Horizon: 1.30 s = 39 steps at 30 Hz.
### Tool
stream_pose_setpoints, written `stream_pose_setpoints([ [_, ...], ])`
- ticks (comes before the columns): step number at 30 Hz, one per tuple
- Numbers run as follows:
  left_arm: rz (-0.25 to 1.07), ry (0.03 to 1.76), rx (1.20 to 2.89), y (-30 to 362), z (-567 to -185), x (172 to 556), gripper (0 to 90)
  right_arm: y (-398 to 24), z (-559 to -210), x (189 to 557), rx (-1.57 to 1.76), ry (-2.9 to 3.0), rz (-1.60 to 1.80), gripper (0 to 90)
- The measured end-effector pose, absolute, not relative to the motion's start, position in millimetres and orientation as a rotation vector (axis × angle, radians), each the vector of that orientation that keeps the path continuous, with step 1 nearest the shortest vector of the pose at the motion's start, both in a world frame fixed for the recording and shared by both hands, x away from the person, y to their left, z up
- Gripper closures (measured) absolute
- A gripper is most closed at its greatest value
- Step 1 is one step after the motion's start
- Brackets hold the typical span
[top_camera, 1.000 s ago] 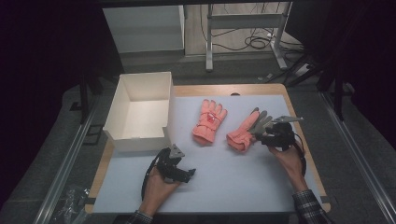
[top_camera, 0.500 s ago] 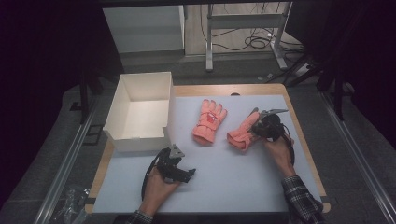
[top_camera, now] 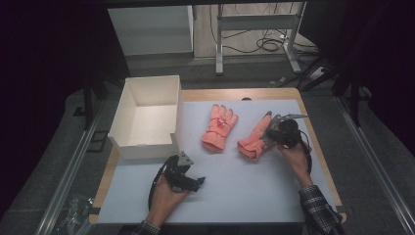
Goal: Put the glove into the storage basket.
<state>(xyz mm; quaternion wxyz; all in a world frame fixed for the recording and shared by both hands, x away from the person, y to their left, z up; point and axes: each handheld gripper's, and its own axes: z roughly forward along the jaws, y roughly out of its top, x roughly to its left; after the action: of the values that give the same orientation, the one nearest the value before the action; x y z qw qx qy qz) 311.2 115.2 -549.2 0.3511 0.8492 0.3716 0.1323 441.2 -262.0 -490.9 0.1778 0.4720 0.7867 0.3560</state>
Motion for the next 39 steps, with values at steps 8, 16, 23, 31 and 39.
stream_pose_setpoints([
  [8,0.343,0.962,2.199,115,-549,311,2.8,-262,-472,429,1.259,2.277,1.070,87.5],
  [16,0.342,0.962,2.199,115,-549,311,2.8,-265,-462,414,1.223,2.353,1.186,87.6],
  [23,0.343,0.962,2.199,115,-549,311,2.9,-263,-454,396,1.133,2.439,1.266,87.5],
  [31,0.345,0.960,2.201,115,-549,311,2.9,-249,-461,371,1.022,2.574,1.294,87.6],
  [39,0.343,0.962,2.200,115,-549,311,2.8,-232,-481,362,0.945,2.691,1.208,87.3],
])
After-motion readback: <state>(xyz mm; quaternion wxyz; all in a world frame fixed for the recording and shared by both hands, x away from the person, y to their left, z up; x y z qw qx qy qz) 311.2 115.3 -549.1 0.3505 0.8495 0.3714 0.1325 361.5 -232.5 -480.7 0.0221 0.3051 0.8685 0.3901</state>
